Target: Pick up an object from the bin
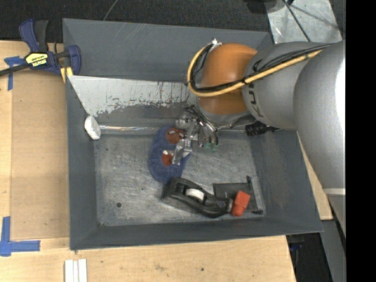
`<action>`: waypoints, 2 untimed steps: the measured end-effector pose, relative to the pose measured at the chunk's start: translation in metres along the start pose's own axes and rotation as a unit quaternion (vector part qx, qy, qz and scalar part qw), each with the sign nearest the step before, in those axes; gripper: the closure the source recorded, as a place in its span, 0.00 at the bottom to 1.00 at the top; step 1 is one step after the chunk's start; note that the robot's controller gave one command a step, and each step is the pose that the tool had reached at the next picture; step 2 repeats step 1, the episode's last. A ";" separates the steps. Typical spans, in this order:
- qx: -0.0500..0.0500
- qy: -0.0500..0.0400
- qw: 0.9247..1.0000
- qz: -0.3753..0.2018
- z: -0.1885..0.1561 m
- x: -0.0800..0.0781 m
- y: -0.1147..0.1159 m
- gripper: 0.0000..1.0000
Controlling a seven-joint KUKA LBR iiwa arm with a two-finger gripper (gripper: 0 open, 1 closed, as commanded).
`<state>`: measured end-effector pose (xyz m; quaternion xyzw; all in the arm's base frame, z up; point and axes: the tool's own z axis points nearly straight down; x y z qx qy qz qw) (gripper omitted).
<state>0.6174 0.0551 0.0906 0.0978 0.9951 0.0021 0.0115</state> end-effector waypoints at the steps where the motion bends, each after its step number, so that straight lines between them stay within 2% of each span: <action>1: 0.002 0.005 1.000 -0.026 -0.163 0.000 -0.003 1.00; 2: 0.002 0.005 1.000 -0.026 -0.163 0.000 -0.003 1.00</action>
Offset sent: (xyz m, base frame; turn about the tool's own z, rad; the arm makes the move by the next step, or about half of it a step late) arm -0.0065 -0.0034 0.1565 -0.0516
